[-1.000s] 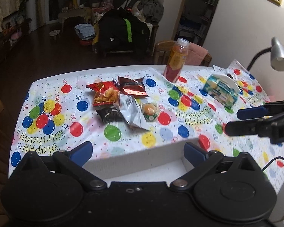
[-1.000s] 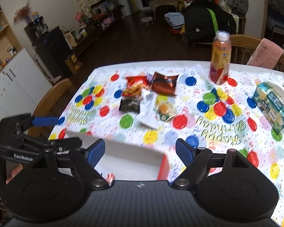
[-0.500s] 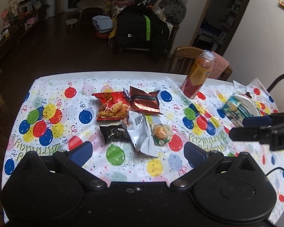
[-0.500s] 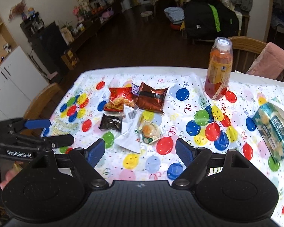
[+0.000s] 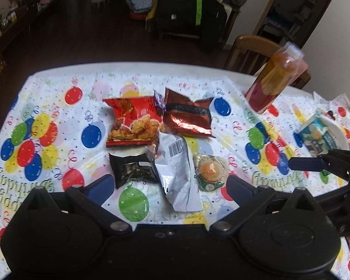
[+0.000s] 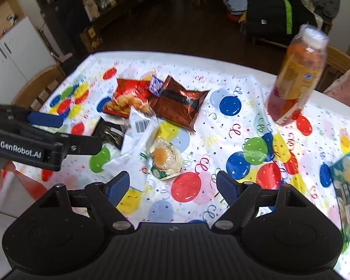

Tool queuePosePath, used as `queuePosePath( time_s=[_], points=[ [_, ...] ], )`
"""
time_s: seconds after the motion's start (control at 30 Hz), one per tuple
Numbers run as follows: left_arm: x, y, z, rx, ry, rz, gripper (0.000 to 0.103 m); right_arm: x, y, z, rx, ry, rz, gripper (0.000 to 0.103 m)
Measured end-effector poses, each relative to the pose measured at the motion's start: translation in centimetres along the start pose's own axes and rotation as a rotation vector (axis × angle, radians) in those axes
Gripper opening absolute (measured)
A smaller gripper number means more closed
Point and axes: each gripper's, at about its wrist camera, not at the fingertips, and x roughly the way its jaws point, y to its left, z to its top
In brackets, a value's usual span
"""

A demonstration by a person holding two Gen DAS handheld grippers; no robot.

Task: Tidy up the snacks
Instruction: 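Grasp the silver printed pouch with the left tool while the right tool grasps the wrapped round cake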

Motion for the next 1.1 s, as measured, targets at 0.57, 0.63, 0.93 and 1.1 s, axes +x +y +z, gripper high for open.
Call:
queuePosePath(
  time_s=[0.57, 0.63, 0.93, 1.1],
  points=[
    [8.8, 0.1, 0.9, -0.160, 0.206, -0.069, 0.082, 8.2, -0.3, 0.2, -0.132, 0.040, 0.026, 0.070],
    [9.3, 0.2, 0.9, -0.173, 0.214, -0.074, 0.080, 8.8, -0.2, 0.3, -0.137, 0.044, 0.032, 0.069],
    [10.3, 1.3, 1.0, -0.266, 0.235, -0.130, 0.064, 9.8, 0.3, 0.2, -0.149, 0.025, 0.074, 0.046],
    [10.1, 2.1, 0.9, -0.308, 0.228, -0.137, 0.049, 9.6, 0.9, 0.0, -0.176, 0.009, 0.068, 0.038]
  ],
)
